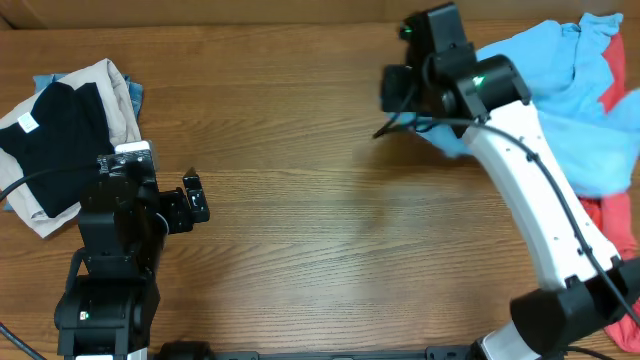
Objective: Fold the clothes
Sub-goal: 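Drag the blue T-shirt with the right gripper to the table center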
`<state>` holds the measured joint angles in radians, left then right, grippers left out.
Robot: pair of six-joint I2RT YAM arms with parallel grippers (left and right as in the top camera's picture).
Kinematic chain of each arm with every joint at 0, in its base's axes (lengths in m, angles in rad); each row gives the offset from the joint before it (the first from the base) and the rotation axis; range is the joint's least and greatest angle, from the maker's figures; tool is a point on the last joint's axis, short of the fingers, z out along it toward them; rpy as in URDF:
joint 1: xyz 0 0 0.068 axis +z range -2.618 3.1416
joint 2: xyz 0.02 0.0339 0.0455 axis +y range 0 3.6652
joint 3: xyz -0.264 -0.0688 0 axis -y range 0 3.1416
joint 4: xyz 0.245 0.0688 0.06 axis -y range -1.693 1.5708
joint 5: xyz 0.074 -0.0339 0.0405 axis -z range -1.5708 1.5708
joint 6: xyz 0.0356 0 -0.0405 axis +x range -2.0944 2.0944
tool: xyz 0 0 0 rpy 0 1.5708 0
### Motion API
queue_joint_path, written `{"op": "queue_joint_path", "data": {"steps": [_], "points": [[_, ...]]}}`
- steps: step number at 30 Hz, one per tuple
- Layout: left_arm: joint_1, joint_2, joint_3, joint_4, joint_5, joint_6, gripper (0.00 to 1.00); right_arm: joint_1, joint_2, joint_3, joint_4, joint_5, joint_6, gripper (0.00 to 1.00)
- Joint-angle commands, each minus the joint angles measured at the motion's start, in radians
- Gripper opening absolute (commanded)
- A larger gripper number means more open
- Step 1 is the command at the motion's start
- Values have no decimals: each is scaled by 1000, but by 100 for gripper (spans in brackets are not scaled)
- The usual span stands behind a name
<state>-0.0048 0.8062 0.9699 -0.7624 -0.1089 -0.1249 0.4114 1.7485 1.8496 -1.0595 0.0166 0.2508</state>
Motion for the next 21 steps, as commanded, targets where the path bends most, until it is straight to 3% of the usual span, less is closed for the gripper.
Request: {"op": "queue_joint_path", "data": {"steps": [1, 8, 12, 13, 15, 17, 18, 19, 20, 21], "points": [[5, -1, 23, 8, 5, -3, 100, 111, 16, 18, 56, -71, -19, 4], [5, -1, 23, 9, 4, -3, 100, 221, 120, 18, 238, -70, -19, 4], [5, -1, 23, 15, 4, -3, 100, 231, 190, 18, 455, -63, -18, 4], [5, -1, 23, 16, 4, -3, 100, 231, 211, 18, 520, -63, -18, 10], [5, -1, 23, 16, 5, -3, 100, 231, 251, 18, 642, -63, -18, 41], [5, -1, 23, 16, 5, -3, 100, 227, 279, 18, 710, -63, -19, 50], [5, -1, 23, 16, 5, -3, 100, 221, 286, 18, 721, -63, -19, 65], [5, 1, 23, 16, 5, -3, 100, 213, 288, 18, 721, -63, -19, 89], [5, 1, 23, 16, 5, -3, 100, 205, 288, 18, 712, -62, -19, 100], [5, 4, 23, 15, 5, -3, 100, 192, 283, 18, 695, -58, -19, 100]]}}
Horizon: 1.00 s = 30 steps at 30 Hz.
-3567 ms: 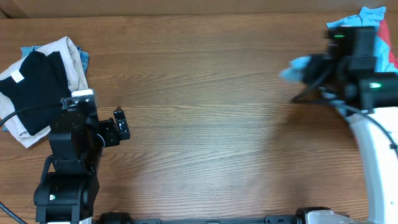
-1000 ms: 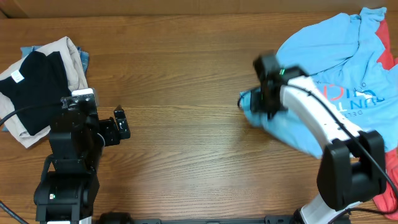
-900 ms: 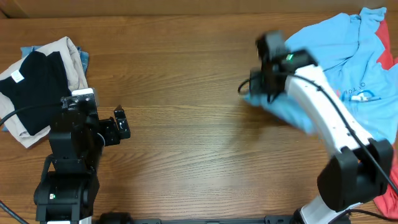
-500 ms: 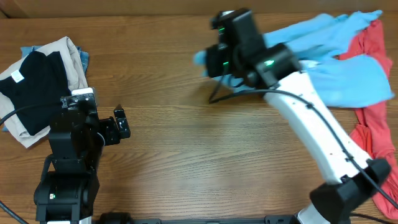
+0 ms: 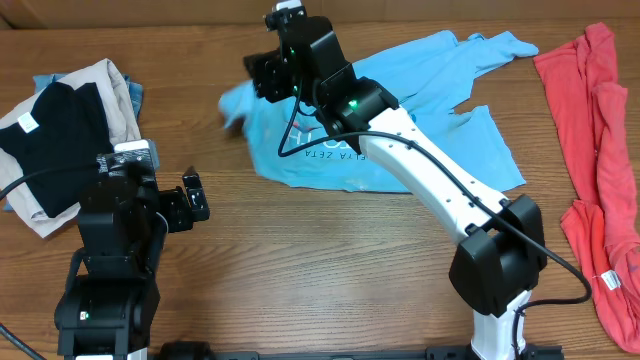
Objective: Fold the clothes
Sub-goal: 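Drag the blue T-shirt with the right gripper to the table center, then grasp the shirt's left edge with the left gripper and pull left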
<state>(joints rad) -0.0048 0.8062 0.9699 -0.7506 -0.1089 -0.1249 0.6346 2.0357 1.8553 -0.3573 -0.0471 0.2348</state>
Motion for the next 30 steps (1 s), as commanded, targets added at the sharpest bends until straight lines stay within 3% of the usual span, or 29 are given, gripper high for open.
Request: {"op": "queue_joint_path", "data": {"steps": [1, 9, 16, 21, 30], "points": [[5, 6, 23, 3, 6, -3, 100, -47, -13, 12, -34, 21, -3, 100], [4, 111, 23, 10, 161, -3, 100, -226, -175, 12, -412, 143, -3, 100], [4, 354, 23, 36, 356, -12, 100, -416, -283, 12, -692, 142, 11, 100], [-2, 571, 23, 102, 471, -37, 100, -538, -301, 12, -800, 135, 28, 100], [-87, 903, 23, 315, 502, -41, 100, -631, -300, 12, -892, 135, 28, 100]]}}
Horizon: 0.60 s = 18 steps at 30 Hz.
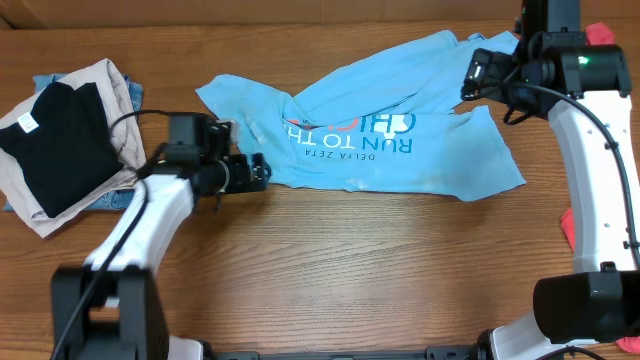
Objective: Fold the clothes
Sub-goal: 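Grasp the shirt's left edge with the left gripper and pull left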
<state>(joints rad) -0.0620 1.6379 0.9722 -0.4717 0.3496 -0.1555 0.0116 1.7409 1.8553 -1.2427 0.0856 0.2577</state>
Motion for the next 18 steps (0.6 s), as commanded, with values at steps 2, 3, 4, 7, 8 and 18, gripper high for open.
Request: {"op": "queue_joint_path", "data": {"steps": [2, 3, 4, 7, 8, 18], "points": [[-43, 119, 21, 77, 42, -29, 99, -8, -5, 12, -16, 3, 5, 100], [-48, 144, 21, 101, 40, -43, 98, -8, -5, 12, -19, 3, 5, 100], [-51, 166, 21, 122, 40, -60, 97, -8, -5, 12, -21, 3, 4, 100], [-52, 211, 21, 172, 40, -104, 84, -7, -5, 12, -31, 3, 4, 100], [-52, 224, 21, 190, 40, -116, 73, -7, -5, 12, -34, 2, 5, 100], [-39, 219, 77, 210, 26, -110, 4, -7, -5, 12, -47, 3, 5, 100]]}}
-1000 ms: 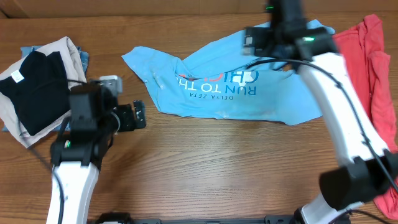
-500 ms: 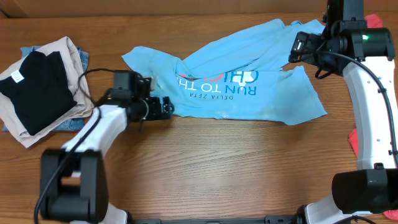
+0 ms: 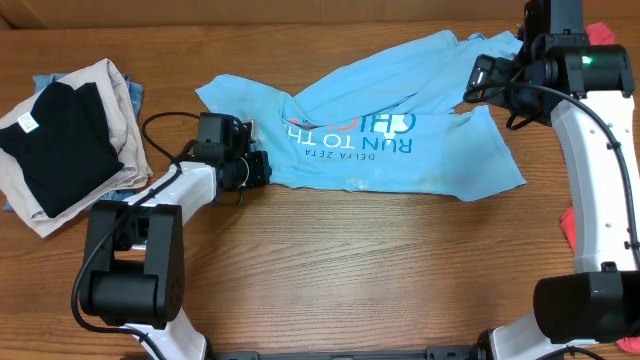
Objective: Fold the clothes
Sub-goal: 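Grasp the shirt's left edge with the left gripper and pull left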
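Observation:
A light blue T-shirt [image 3: 400,150] with printed lettering lies spread across the far middle of the table, rumpled along its upper edge. My left gripper [image 3: 262,168] is at the shirt's lower left edge, its fingers apart and pointing right. My right gripper [image 3: 476,82] hovers at the shirt's upper right part, near a sleeve. Its jaws are too dark against the arm to read. Parts of a red garment [image 3: 568,226] show at the right edge of the table.
A pile of folded clothes [image 3: 60,145], black on beige on blue, sits at the far left. A cable loops beside my left arm [image 3: 160,125]. Bare wood fills the front half of the table [image 3: 350,270].
My left arm has shifted right, bringing its gripper closer against the shirt's lower left edge. The right gripper has moved slightly right. The shirt lies as before.
My right gripper was first at the heap of blue and red clothes at the far right, the left arm idle. Then the right arm reached far left with the blue shirt dragged out. Later the shirt lay spread, with a gripper at each end, as now.

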`<state>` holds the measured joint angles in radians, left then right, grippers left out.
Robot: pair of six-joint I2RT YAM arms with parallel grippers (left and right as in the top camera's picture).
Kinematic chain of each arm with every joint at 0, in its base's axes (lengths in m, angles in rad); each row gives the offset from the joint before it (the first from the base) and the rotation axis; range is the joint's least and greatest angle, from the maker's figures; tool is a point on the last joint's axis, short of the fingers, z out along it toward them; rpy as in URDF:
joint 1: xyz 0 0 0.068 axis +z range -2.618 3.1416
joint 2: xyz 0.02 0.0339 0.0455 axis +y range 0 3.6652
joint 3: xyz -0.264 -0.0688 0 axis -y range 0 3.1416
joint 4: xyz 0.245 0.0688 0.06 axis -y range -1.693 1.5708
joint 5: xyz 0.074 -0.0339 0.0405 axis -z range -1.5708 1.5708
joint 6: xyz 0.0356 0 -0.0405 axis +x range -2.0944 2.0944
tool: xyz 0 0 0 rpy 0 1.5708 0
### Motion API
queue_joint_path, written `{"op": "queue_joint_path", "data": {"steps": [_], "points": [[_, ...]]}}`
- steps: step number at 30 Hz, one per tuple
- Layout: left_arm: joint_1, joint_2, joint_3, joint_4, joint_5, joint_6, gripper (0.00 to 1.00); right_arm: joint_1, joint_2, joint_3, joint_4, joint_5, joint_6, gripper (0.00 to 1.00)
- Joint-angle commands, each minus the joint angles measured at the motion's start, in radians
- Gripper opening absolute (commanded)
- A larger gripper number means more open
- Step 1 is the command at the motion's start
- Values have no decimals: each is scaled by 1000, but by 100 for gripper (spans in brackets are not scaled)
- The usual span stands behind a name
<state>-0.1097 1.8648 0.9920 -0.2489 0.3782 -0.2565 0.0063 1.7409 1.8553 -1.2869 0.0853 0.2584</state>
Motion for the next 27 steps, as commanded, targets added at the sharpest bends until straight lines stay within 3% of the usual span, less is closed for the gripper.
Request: {"op": "queue_joint_path", "data": {"steps": [1, 8, 11, 12, 13, 14, 15, 23, 27], "points": [[17, -23, 86, -41, -26, -9, 4, -2, -5, 12, -5, 3, 4, 100], [129, -154, 401, -262, -285, 78, 4, -2, -5, 12, -6, 3, 4, 100], [209, -169, 554, -309, -309, 80, 4, -2, -5, 12, -6, 3, 4, 100], [237, -168, 600, -327, -301, 74, 19, -2, -5, 12, -6, 3, 4, 100], [255, -168, 624, -336, -288, 63, 53, -2, -5, 12, -6, 3, 4, 100], [271, -168, 641, -348, -258, 48, 95, -2, -5, 12, -7, 3, 4, 100], [283, -168, 650, -370, -219, 43, 100, -2, -5, 12, -6, 3, 4, 100], [221, -132, 625, -764, -19, 31, 100, -2, -5, 12, -6, 2, 3, 100], [111, -100, 557, -845, -11, -7, 100, -2, -5, 12, -6, 3, 4, 100]]}}
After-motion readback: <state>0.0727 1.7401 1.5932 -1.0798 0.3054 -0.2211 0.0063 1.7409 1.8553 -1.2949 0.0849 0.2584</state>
